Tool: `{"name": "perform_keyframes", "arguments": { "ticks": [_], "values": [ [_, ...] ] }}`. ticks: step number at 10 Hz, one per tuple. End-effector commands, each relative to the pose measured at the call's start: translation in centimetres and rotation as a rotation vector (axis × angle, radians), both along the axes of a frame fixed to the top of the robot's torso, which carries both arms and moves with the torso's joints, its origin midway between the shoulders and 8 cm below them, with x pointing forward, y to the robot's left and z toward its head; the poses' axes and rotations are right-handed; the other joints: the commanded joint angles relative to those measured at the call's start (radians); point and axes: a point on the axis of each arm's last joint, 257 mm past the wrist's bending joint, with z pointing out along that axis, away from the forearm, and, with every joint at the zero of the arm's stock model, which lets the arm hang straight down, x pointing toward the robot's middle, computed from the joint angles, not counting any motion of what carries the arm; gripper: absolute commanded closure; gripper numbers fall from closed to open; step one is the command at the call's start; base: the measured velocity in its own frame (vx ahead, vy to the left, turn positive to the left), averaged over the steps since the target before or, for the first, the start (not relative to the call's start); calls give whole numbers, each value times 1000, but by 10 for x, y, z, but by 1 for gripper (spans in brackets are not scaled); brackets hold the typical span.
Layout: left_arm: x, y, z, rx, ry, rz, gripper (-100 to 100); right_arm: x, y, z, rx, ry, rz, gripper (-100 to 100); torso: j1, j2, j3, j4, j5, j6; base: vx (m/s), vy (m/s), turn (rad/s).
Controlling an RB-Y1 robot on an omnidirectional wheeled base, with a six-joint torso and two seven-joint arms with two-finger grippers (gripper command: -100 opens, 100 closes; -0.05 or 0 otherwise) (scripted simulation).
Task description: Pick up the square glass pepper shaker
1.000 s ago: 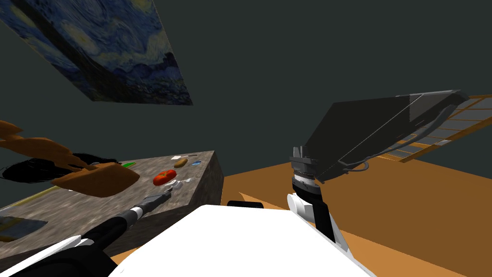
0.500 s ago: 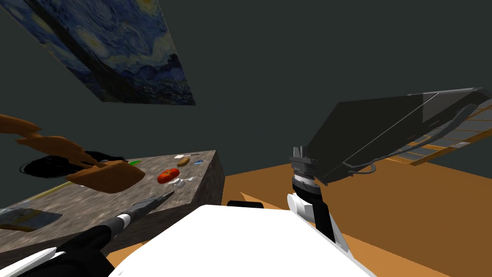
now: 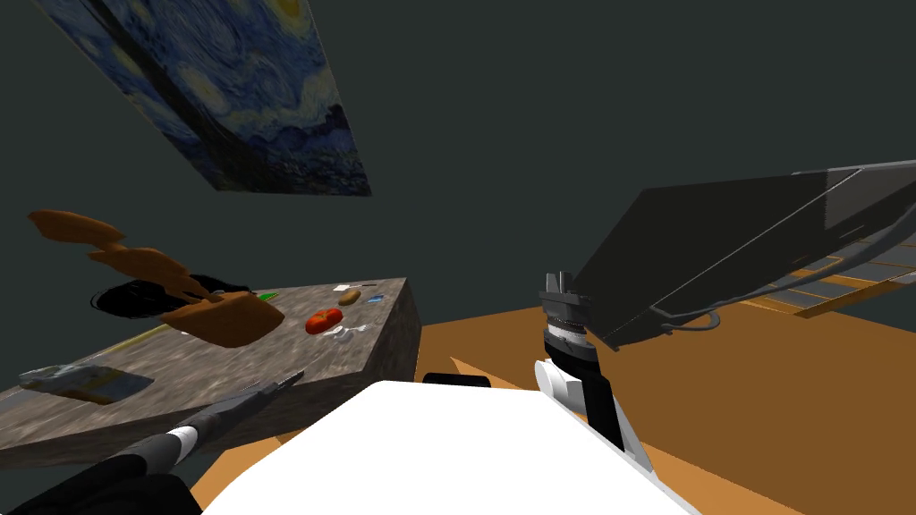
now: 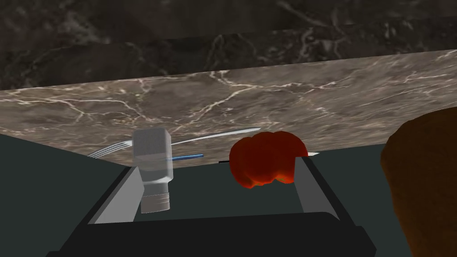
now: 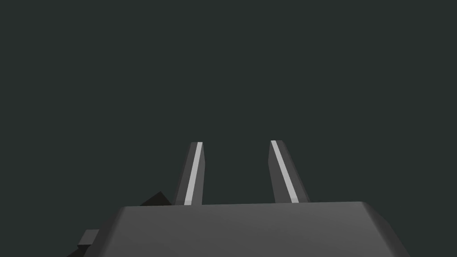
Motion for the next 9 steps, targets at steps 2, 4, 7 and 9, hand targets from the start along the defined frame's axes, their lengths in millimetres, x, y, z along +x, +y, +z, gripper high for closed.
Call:
{"name": "perform_keyframes", "arguments": {
  "ticks": [2, 4, 7, 9],
  "values": [
    [-23, 8, 4, 2, 51, 27, -100, 0, 0, 0, 0, 0, 0, 0, 0, 0, 0, 0, 0, 0, -13, 16, 67],
    [-42, 11, 8, 2, 95, 46, -100, 0, 0, 0, 0, 0, 0, 0, 1, 0, 0, 0, 0, 0, -9, 19, 70],
    [-56, 13, 12, 1, 135, 58, -100, 0, 0, 0, 0, 0, 0, 0, 0, -2, -1, 0, 0, 0, 8, 13, 55],
    [-67, 12, 15, -4, 170, 65, -100, 0, 0, 0, 0, 0, 0, 0, 0, -2, -1, 0, 0, 0, 23, 9, 47]
  ]
}}
